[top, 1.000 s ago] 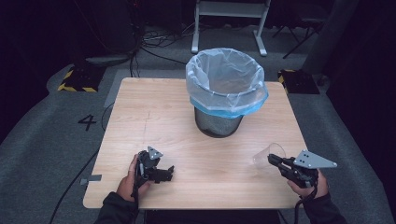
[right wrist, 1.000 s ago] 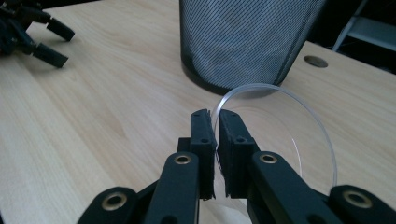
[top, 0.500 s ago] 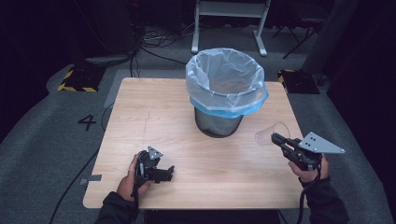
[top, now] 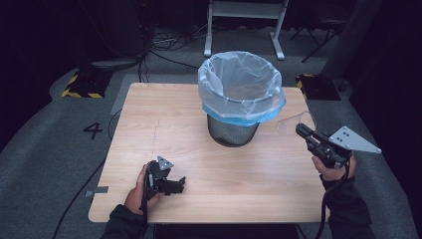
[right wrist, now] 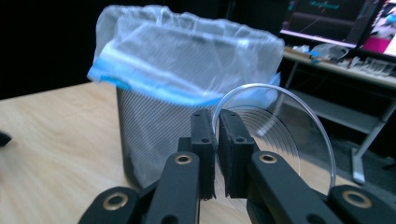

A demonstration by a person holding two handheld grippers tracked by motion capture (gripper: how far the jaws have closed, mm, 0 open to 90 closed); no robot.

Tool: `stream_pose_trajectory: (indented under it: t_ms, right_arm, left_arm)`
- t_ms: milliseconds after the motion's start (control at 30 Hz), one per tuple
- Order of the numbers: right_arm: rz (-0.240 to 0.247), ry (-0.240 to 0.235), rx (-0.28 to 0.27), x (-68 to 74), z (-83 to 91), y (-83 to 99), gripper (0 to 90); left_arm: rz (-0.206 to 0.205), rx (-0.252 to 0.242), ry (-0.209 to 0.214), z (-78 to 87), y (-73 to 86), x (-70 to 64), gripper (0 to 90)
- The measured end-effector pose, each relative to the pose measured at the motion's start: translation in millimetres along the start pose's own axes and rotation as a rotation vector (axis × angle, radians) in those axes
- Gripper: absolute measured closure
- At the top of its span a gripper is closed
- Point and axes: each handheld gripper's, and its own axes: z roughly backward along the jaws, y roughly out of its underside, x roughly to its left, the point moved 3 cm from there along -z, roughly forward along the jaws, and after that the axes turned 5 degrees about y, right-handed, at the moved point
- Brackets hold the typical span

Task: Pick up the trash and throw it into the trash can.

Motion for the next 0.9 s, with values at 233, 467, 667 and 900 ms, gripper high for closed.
stream_pose_trajectory:
  t_ms: [233, 467, 667, 900]
  right_arm:
    - [0.001, 0.031, -0.044, -4.4, 3.0, -16.8, 85.7]
    - [0.004, 0.049, -0.069, -9.1, 2.7, -30.4, 85.8]
    - [0.016, 0.066, -0.086, -11.1, 3.1, -36.9, 85.8]
    - [0.021, 0.081, -0.113, -13.6, 7.1, -48.4, 85.9]
  left_arm:
    - [0.0, 0.0, 0.0, 0.0, 0.0, 0.0, 0.0]
    - [0.0, 0.0, 0.0, 0.0, 0.0, 0.0, 0.0]
    - [0.0, 0.0, 0.0, 0.0, 0.0, 0.0, 0.0]
    - [0.0, 0.0, 0.0, 0.0, 0.0, 0.0, 0.0]
